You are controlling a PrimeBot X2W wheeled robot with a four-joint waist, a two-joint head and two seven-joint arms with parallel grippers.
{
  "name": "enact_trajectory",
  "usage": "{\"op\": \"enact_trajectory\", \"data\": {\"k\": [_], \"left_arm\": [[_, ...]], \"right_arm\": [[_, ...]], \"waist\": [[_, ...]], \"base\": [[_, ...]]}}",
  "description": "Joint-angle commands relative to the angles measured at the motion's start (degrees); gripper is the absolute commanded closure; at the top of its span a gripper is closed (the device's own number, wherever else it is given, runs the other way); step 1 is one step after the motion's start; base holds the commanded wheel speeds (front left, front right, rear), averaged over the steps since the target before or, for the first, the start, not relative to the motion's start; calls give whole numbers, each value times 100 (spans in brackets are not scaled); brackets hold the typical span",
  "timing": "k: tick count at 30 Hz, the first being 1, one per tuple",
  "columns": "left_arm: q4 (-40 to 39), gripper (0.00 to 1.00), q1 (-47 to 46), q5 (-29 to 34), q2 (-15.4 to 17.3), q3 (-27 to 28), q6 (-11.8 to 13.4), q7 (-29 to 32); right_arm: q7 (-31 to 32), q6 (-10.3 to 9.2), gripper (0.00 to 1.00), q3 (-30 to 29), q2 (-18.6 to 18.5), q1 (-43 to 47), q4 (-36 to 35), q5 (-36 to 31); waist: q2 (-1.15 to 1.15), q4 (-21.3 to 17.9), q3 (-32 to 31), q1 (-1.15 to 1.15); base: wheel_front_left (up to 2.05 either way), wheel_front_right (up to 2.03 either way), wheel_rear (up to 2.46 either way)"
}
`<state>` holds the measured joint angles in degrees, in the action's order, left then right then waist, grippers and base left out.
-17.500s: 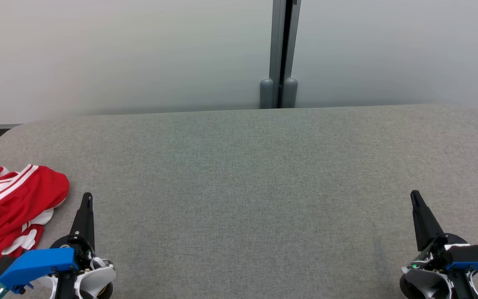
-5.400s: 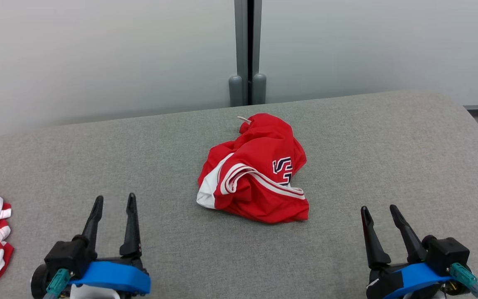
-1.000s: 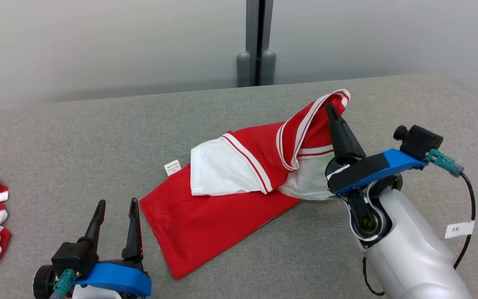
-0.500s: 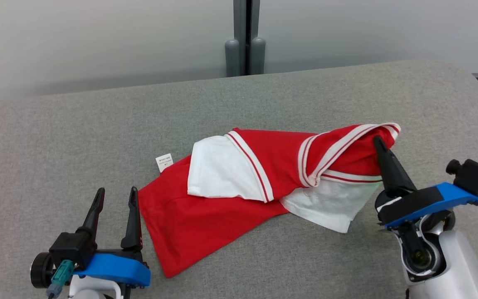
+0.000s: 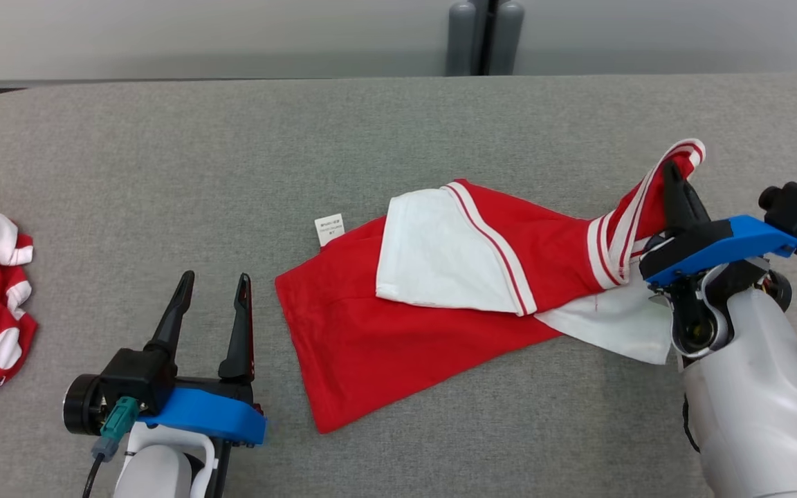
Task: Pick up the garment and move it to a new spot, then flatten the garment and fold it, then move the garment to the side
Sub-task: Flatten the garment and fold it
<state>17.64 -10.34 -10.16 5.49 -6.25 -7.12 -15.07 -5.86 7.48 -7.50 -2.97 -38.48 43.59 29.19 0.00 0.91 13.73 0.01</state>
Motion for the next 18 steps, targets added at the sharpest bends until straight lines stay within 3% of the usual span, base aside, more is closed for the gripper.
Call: {"op": "enact_trajectory", "data": {"k": [1,9,10,11,12,18], "left_arm": [[4,0,-101,-10,23,-15,-36,-15],[24,0,-139,-20,19,-87,-42,-15],[21,0,-141,-17,20,-82,-40,-15],[20,0,-143,-15,20,-75,-37,-15],[25,0,-137,-13,18,-65,-37,-15],[57,0,-3,-36,-4,1,-35,-15]], "right_arm": [[-173,3,100,-21,-72,-202,192,-142],[-756,3,100,-57,-228,-822,1028,-405],[-783,3,92,-28,-232,-862,1101,-431],[-804,3,9,27,-232,-883,1174,-450],[-813,3,0,94,-227,-896,1249,-460],[-840,2,0,601,-353,-632,1415,-628]], "waist": [[0,140,102,-1],[0,311,144,-1],[0,315,142,-1],[0,316,132,-1],[0,312,113,-1],[0,222,-95,-1]], "base": [[0,0,0],[0,0,0],[0,0,0],[0,0,0],[0,0,0],[0,0,0]]}}
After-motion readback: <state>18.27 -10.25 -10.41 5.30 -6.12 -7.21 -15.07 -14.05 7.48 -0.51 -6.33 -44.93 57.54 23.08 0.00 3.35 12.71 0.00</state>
